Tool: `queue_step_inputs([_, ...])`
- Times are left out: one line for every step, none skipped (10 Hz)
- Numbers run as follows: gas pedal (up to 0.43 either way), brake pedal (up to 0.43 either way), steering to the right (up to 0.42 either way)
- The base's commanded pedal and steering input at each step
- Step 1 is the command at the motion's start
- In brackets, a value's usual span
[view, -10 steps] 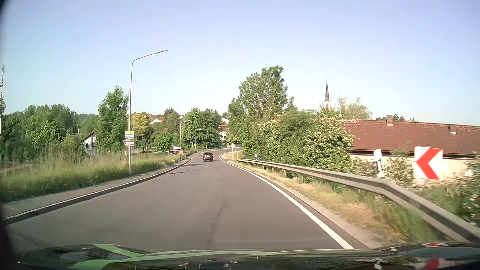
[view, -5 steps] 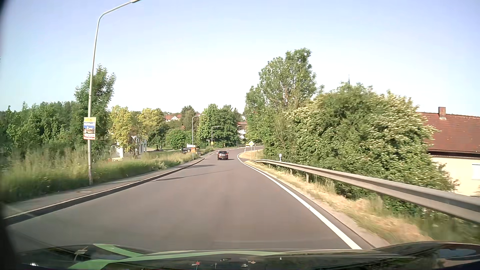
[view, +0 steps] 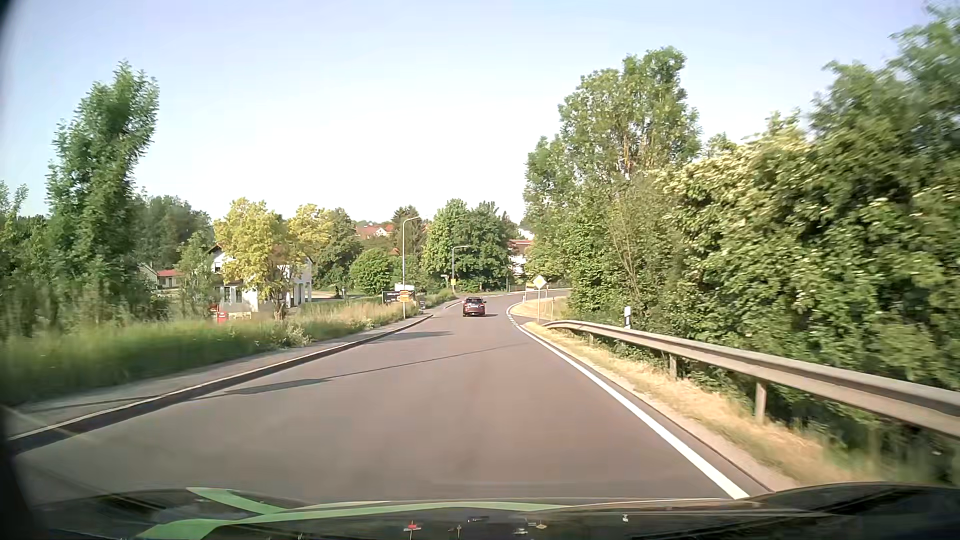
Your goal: Follow the waypoints while adhering to traffic rules and regulations
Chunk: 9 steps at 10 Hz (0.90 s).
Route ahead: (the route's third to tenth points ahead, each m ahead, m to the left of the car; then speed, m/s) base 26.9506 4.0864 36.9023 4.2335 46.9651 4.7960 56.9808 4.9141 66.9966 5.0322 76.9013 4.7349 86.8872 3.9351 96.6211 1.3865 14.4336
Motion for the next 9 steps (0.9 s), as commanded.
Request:
queue_step_inputs([0.0, 0.0, -0.023])
queue_step_inputs([0.0, 0.0, -0.02])
queue_step_inputs([0.0, 0.0, -0.019])
queue_step_inputs([0.0, 0.0, -0.016])
queue_step_inputs([0.0, 0.0, -0.011])
queue_step_inputs([0.0, 0.0, -0.008])
queue_step_inputs([0.0, 0.0, -0.008])
queue_step_inputs([0.0, 0.0, -0.008])
queue_step_inputs([0.0, 0.0, -0.008])
